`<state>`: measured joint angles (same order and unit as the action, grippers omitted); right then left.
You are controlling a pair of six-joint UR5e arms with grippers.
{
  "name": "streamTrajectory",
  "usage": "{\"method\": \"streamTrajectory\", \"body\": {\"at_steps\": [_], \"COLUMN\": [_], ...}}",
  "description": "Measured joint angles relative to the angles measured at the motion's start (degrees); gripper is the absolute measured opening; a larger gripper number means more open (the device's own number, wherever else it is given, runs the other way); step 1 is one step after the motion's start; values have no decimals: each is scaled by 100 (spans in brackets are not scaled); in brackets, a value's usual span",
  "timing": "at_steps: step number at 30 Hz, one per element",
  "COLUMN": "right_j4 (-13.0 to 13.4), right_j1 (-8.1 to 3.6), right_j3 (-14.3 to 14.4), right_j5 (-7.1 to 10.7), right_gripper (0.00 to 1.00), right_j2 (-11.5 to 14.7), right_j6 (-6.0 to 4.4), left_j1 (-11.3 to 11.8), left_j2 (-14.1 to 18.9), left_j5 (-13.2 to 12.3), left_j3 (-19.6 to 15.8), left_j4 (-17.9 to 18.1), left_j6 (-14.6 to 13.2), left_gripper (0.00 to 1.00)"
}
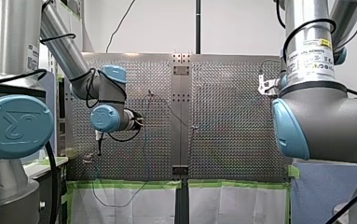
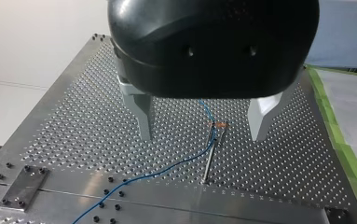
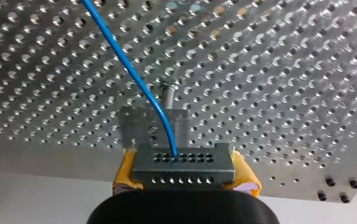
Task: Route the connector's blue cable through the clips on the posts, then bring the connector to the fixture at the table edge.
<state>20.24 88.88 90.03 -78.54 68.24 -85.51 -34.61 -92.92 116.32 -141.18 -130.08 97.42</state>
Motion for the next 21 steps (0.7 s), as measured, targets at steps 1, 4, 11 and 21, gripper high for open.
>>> {"method": "streamTrajectory", "body": {"at_steps": [1,4,11,21], "right_j4": [17,54,71,230], "right_j1": [-26,-98,-276,-464], "right_j3": [29,87,115,116], "right_j5": [63,210,552,1052], "right_gripper": [0,0,0,0], "right_j2": [-3,-21,-56,-176], "right_j6": [15,67,176,166], "left_j1": [0,-1,9,9], "left_j2": [0,0,0,0], "left_j5": [0,0,0,0], "left_j3": [0,1,2,3], "left_j4": [-7,-21,-39,-65], "left_j6": [-1,-7,-30,-35], "left_gripper": [100,100,100,100]}}
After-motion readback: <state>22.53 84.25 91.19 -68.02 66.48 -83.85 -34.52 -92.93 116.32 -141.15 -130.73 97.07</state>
